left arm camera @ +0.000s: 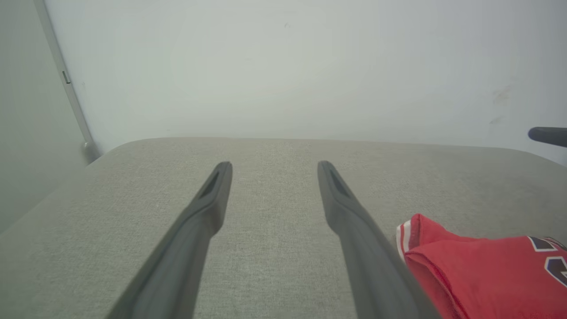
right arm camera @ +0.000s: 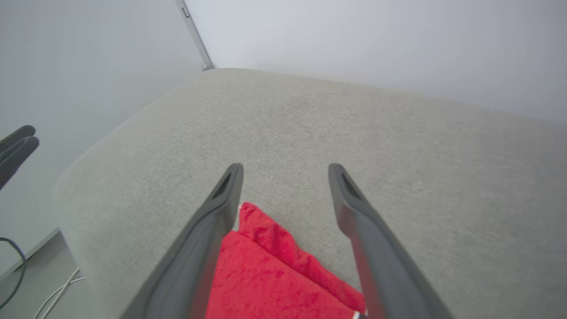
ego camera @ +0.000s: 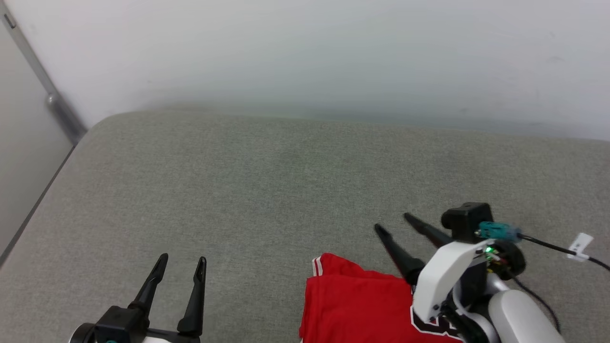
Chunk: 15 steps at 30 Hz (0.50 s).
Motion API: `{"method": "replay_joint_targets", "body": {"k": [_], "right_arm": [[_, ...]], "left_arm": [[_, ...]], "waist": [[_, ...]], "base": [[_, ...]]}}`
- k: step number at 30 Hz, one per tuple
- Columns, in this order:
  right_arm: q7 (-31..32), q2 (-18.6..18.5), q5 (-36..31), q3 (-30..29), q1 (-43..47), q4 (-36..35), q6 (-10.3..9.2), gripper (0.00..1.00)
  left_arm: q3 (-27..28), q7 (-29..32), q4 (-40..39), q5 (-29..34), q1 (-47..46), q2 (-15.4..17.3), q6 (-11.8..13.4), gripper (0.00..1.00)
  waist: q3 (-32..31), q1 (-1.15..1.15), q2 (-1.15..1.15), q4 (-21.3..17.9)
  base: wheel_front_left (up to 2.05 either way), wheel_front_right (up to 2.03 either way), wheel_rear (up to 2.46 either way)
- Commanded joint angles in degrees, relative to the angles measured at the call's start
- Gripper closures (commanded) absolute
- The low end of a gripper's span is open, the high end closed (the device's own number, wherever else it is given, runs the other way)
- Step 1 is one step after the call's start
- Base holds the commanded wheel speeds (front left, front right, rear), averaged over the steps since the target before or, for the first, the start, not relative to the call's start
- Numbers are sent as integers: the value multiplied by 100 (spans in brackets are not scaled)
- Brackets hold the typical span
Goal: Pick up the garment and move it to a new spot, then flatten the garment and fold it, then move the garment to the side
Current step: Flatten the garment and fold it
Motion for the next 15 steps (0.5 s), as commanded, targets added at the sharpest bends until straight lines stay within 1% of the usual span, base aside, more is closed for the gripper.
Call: {"method": "replay_joint_targets", "body": {"k": [1,3,6,10,15], "right_arm": [[-149,-162,-191,-42,-23,-69,-2,0],[-462,-376,-575,-171,-7,-204,-2,0],[-970,-793,-1286,-429,12,-342,-2,0],[-1421,-789,-1510,-1015,277,-471,-2,0],[-1849,-762,-1485,-1610,772,-793,-3,0]], "left_arm": [[7,-12,-20,27,-51,-1,-9,0],[-20,-12,-40,29,-80,-15,-10,0],[-54,-12,-81,34,-125,-33,-10,0],[-88,-12,-121,52,-148,-46,-9,0],[-64,-12,-171,-6,-138,-99,-9,0]], "waist": [[9,0,0,-78],[14,0,0,-155],[40,0,0,-283],[48,0,0,-425],[44,0,0,-556]], "base": [[0,0,0],[0,0,0],[0,0,0],[0,0,0],[0,0,0]]}}
